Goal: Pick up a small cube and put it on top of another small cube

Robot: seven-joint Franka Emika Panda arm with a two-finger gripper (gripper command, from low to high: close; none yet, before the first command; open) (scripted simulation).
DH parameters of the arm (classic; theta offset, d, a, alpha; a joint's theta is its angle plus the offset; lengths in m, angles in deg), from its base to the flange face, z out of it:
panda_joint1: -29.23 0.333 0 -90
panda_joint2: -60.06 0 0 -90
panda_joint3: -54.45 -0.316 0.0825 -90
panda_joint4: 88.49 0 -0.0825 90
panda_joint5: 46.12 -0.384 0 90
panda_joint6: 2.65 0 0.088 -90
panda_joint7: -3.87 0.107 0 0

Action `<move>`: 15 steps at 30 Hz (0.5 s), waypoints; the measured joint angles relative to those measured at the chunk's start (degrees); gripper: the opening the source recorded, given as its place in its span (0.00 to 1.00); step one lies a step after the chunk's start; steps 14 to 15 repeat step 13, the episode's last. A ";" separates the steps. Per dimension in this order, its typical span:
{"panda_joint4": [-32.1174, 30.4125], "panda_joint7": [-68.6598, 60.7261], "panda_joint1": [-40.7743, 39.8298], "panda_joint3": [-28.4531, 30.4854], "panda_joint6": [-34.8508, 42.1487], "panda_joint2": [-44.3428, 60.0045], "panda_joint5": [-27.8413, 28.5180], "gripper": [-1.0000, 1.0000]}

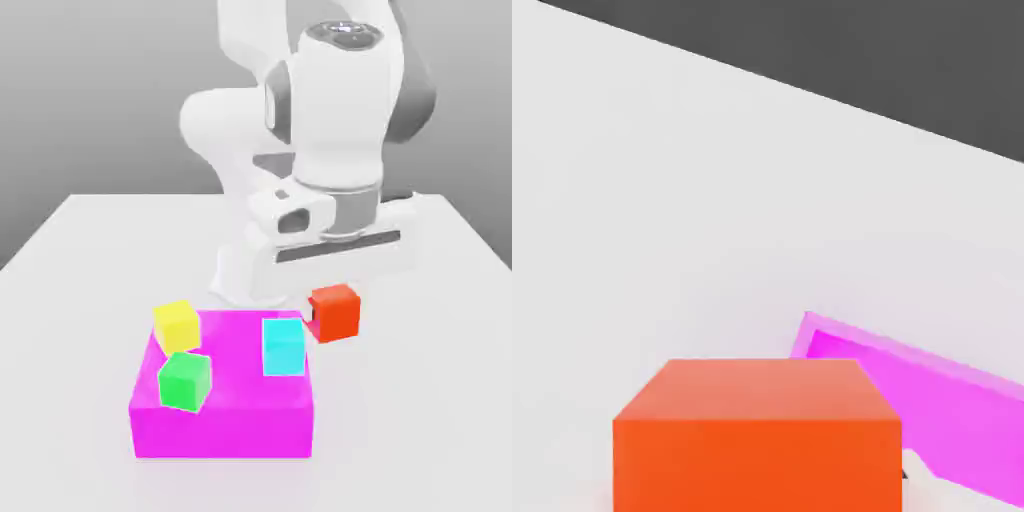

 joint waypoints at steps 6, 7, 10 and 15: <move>-6.96 6.81 -3.77 -0.79 -0.40 -6.57 0.18 0.00; -7.64 6.99 -3.91 -0.89 -2.54 -5.12 0.20 0.00; -9.46 7.14 -4.29 -1.34 -9.50 0.02 0.14 1.00; -9.46 7.14 -4.29 -1.34 -9.50 0.02 0.13 1.00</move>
